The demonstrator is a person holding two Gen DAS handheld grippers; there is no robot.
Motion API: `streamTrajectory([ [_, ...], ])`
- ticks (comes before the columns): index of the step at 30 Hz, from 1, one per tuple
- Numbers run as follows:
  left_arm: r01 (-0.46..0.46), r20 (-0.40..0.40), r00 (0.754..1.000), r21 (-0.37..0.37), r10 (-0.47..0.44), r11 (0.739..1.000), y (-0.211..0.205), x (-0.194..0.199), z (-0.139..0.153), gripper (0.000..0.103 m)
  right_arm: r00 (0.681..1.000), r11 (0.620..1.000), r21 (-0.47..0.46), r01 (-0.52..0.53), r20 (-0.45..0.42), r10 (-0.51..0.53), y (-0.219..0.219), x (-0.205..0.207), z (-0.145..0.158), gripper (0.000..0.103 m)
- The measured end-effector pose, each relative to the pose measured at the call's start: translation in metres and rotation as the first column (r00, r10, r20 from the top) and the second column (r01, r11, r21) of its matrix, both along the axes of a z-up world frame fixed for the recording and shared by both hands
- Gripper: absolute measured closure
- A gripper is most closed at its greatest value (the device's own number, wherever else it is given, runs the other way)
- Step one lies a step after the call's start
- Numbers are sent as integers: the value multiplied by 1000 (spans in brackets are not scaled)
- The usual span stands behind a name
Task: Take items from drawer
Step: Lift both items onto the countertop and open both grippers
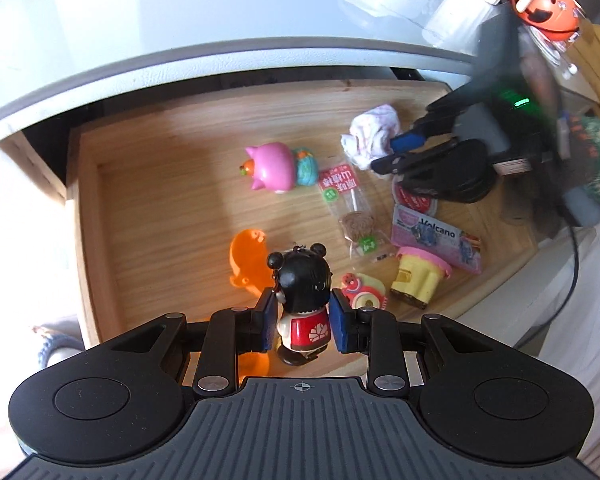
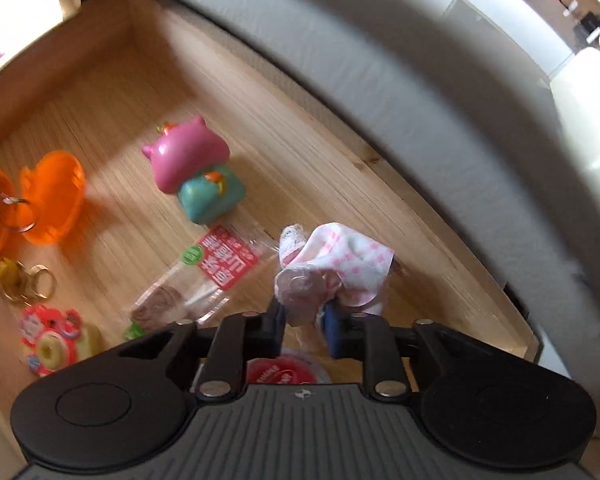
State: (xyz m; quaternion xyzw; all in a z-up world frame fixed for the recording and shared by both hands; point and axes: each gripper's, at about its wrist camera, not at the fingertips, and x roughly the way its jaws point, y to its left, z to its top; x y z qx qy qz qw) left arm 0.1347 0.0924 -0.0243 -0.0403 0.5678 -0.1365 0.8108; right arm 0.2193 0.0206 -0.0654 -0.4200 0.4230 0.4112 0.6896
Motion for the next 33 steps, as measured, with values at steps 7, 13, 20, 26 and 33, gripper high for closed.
streamTrajectory([
  [7, 17, 301, 954, -74, 6, 997, 0, -20, 48, 72, 999, 975, 216, 44, -39, -36, -47, -33, 91, 90],
  [13, -24, 580, 809, -138, 101, 990, 2, 21, 116, 72, 993, 847, 526, 75, 40, -113, -80, -37, 202, 90],
  [20, -96, 431, 892, -118, 138, 988, -12, 125, 74, 71, 975, 803, 566, 185, -3, -223, -36, 20, 193, 90],
  [26, -77, 439, 892, -85, 106, 993, -10, 133, 60, 68, 967, 826, 507, 245, -68, -245, -14, 47, 138, 80],
  [33, -55, 576, 813, -68, 84, 996, -2, 96, 93, 68, 981, 809, 573, 129, 46, -189, -36, 21, 176, 69],
])
